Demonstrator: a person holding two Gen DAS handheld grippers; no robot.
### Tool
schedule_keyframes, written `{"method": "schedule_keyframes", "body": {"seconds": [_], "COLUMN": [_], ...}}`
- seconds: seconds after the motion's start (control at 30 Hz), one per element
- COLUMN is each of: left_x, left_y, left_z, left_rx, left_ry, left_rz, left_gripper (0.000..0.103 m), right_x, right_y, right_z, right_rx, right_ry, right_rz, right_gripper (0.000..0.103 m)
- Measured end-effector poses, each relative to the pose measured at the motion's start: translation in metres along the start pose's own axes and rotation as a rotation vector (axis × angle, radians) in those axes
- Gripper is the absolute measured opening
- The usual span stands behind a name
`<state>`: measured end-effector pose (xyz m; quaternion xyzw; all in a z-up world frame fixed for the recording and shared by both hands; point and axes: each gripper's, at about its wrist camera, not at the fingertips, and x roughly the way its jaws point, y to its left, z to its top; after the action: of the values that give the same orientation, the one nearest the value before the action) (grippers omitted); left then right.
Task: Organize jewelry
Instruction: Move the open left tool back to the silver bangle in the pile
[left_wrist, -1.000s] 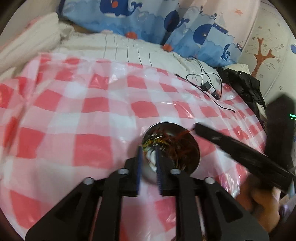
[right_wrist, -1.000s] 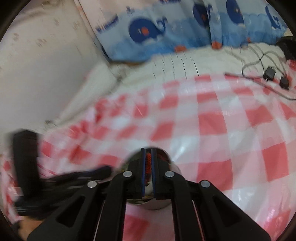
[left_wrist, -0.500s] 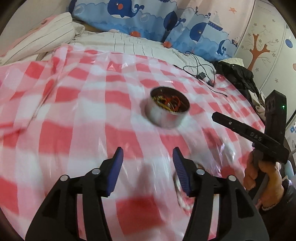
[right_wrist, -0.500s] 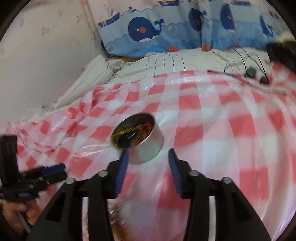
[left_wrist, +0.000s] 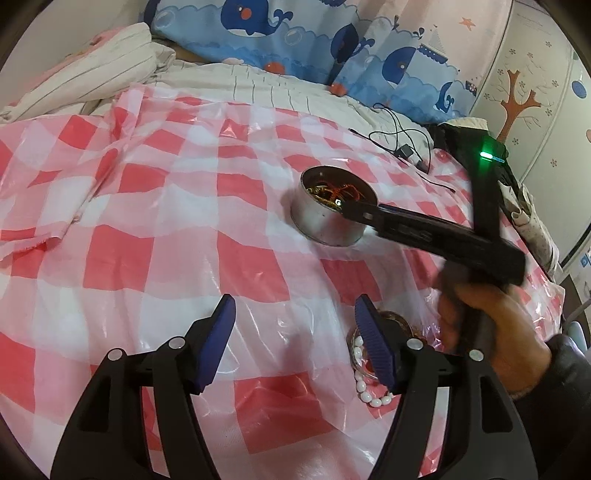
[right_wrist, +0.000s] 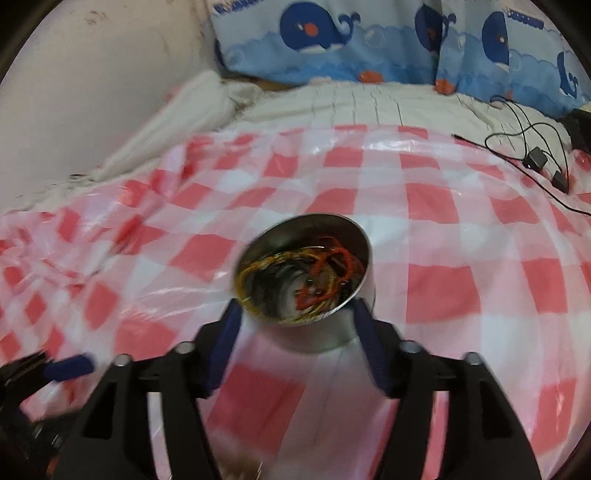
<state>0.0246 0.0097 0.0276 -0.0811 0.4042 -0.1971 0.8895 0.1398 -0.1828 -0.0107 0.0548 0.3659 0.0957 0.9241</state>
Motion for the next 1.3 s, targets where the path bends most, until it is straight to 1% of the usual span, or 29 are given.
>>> {"method": "schedule_keyframes", "body": {"seconds": [0.07,0.13,0.17,0.2,0.3,0.4,0.5,0.57,0.63,0.67,0.7,0.73,0.8,0.83,0.9,0.97,1.03,1.17,1.2,1.3], "left_x": [0.0,-0.001,-0.001,-0.001,0.0,0.002,0.004,0.008,0.012,0.013,0.014,0.014,0.014,0.015,0.019,0.026,0.031,0.035,0.034,0.029], "left_y": [-0.001,-0.003,-0.004,-0.005,-0.009,-0.014,-0.024,-0.029,-0.036,-0.039,-0.046,-0.051,-0.063,-0.072,-0.085,-0.092,-0.093,-0.086,-0.083,-0.067], "left_z": [0.001,0.002,0.001,0.001,0.0,-0.002,-0.005,-0.008,-0.012,-0.014,-0.016,-0.018,-0.023,-0.027,-0.035,-0.041,-0.043,-0.039,-0.037,-0.025], "left_rx": [-0.001,0.006,0.01,0.014,0.026,0.045,0.086,0.108,0.138,0.155,0.184,0.206,0.262,0.303,0.364,0.398,0.404,0.379,0.368,0.297], "left_ry": [0.002,0.0,0.0,0.001,0.011,0.026,0.037,0.052,0.083,0.093,0.102,0.107,0.115,0.119,0.127,0.138,0.143,0.138,0.129,0.074], "left_rz": [-0.003,-0.005,-0.007,-0.008,-0.012,-0.02,-0.01,-0.009,-0.02,-0.028,-0.046,-0.064,-0.111,-0.117,-0.106,-0.077,-0.043,-0.006,0.004,0.073], "left_gripper": [0.064,0.065,0.066,0.066,0.067,0.067,0.068,0.069,0.069,0.069,0.069,0.069,0.07,0.071,0.076,0.076,0.076,0.076,0.076,0.076], "right_x": [0.007,0.016,0.017,0.015,-0.01,-0.052,-0.094,-0.108,-0.111,-0.107,-0.104,-0.106,-0.11,-0.11,-0.107,-0.104,-0.103,-0.103,-0.103,-0.101], "right_y": [-0.007,-0.01,-0.012,-0.015,-0.023,-0.031,-0.042,-0.051,-0.065,-0.074,-0.081,-0.084,-0.087,-0.088,-0.088,-0.089,-0.089,-0.086,-0.086,-0.083], "right_z": [0.004,0.008,0.008,0.008,0.004,-0.017,-0.055,-0.079,-0.1,-0.103,-0.101,-0.098,-0.089,-0.088,-0.09,-0.091,-0.091,-0.092,-0.092,-0.092], "right_rx": [0.035,0.026,0.032,0.047,0.084,0.096,0.136,0.173,0.239,0.292,0.332,0.349,0.357,0.356,0.365,0.38,0.384,0.37,0.367,0.358], "right_ry": [-0.003,0.034,0.04,0.043,0.002,-0.019,-0.012,-0.002,0.018,0.043,0.043,0.025,-0.023,-0.027,-0.013,0.005,0.004,0.008,0.01,0.021], "right_rz": [0.009,-0.029,-0.035,-0.032,-0.013,0.004,0.014,0.01,-0.021,-0.031,-0.012,0.0,-0.005,-0.009,-0.003,0.013,0.019,0.024,0.025,0.026], "right_gripper": [0.066,0.066,0.066,0.066,0.066,0.067,0.073,0.073,0.073,0.073,0.073,0.073,0.073,0.073,0.073,0.073,0.073,0.073,0.074,0.074]}}
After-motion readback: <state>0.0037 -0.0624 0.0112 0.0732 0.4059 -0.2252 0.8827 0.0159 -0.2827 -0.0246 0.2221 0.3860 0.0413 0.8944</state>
